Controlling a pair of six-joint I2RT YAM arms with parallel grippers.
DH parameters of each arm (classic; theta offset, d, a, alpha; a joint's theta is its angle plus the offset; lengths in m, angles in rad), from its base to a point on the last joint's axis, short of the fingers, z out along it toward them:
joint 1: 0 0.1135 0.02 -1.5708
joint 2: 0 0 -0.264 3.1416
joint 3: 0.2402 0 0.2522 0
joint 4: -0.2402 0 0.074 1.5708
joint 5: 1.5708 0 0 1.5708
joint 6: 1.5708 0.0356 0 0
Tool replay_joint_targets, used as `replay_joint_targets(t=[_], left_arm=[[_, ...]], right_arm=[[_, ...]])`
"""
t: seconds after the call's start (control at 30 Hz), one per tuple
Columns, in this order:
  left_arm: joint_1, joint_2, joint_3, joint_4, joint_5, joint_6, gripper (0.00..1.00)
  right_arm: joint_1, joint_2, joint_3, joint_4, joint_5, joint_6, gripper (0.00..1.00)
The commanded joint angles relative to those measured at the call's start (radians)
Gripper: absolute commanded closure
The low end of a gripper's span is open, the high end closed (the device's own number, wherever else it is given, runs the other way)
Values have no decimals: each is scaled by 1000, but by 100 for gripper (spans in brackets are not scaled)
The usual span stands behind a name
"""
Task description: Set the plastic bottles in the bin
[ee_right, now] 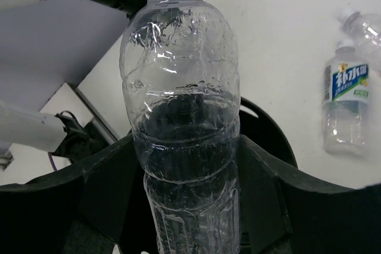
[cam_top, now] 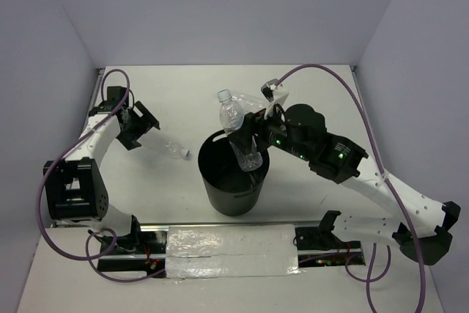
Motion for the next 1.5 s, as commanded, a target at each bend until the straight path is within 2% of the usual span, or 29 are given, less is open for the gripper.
replay_joint_targets(t=[0.0,0.03,0.1,0.53,0.63,0.67,0.77,0.8,0.83,0.9,0.97,1.1,1.17,1.3,1.37,1.43,1.47], left_arm=[[-14,31,-7,51,0,-14,1],[-17,37,-7,58,0,-11,1],[-20,60,-7,66,5,-1,1],[-72,148,-41,113,-85,-76,1],[-73,177,-53,162,-89,-85,4],[-73,186,-55,167,-89,-85,7],[-86,206,-42,167,-92,-77,25],[-102,203,-26,158,-98,-73,36],[-106,185,-12,138,-104,-65,42],[-106,160,60,108,-113,-16,51],[-106,120,182,39,-106,54,53],[-109,12,417,-38,-23,206,52],[-132,-44,551,-54,63,304,50],[-205,-139,653,-3,175,386,52],[-276,-183,659,54,224,392,52],[-346,-188,686,63,252,400,52],[-371,-182,697,60,275,401,52]], right_arm=[[19,-7,-16,72,18,15,25],[24,2,-14,65,21,15,10],[25,14,-2,46,38,10,1],[25,25,125,-8,191,-37,0],[27,29,130,-12,205,-37,0],[24,31,130,-14,208,-30,0],[25,37,136,-24,216,-22,0],[25,39,141,-31,220,-21,0],[24,37,142,-32,228,-16,0],[24,29,133,-26,255,-17,0],[24,28,131,-26,286,-19,0],[24,49,151,-52,351,-17,0],[21,52,151,-60,409,-2,0],[-23,45,150,-132,573,151,0],[-146,26,135,-159,535,212,0],[-256,-6,80,-124,333,274,0],[-356,-10,61,-115,261,303,0]])
